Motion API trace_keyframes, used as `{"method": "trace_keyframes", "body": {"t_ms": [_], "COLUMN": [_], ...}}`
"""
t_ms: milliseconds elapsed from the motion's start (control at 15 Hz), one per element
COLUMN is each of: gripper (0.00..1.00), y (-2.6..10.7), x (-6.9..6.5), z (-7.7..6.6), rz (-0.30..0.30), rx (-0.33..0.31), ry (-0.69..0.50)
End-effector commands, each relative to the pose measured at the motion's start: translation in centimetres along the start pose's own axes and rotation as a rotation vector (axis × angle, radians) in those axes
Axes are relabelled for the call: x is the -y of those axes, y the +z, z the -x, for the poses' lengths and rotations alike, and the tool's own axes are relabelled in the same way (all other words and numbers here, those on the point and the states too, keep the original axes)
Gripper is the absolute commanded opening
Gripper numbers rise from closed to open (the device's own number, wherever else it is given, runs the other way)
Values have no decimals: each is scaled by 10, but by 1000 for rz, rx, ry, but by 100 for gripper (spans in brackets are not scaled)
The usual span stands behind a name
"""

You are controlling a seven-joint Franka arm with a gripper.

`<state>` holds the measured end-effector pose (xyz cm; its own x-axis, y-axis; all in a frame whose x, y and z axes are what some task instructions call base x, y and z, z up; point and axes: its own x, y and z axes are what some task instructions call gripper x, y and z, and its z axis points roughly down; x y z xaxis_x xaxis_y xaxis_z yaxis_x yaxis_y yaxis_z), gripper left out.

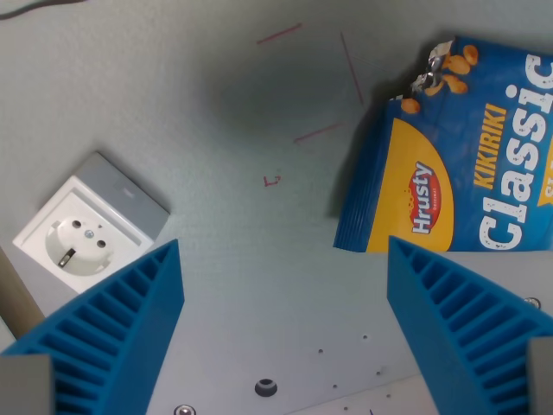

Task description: Rotate around base negative y

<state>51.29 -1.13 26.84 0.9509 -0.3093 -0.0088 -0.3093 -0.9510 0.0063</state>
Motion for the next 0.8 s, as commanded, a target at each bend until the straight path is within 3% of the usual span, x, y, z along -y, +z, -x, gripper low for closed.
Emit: {"method": "trace_keyframes", "body": {"t_ms": [67, 800], "gripper": [100, 100], "y": [-1, -1], "x": [0, 0], "z": [0, 0], "rz": [-5, -50], "rx": [-16, -155], "ry": [1, 1]}}
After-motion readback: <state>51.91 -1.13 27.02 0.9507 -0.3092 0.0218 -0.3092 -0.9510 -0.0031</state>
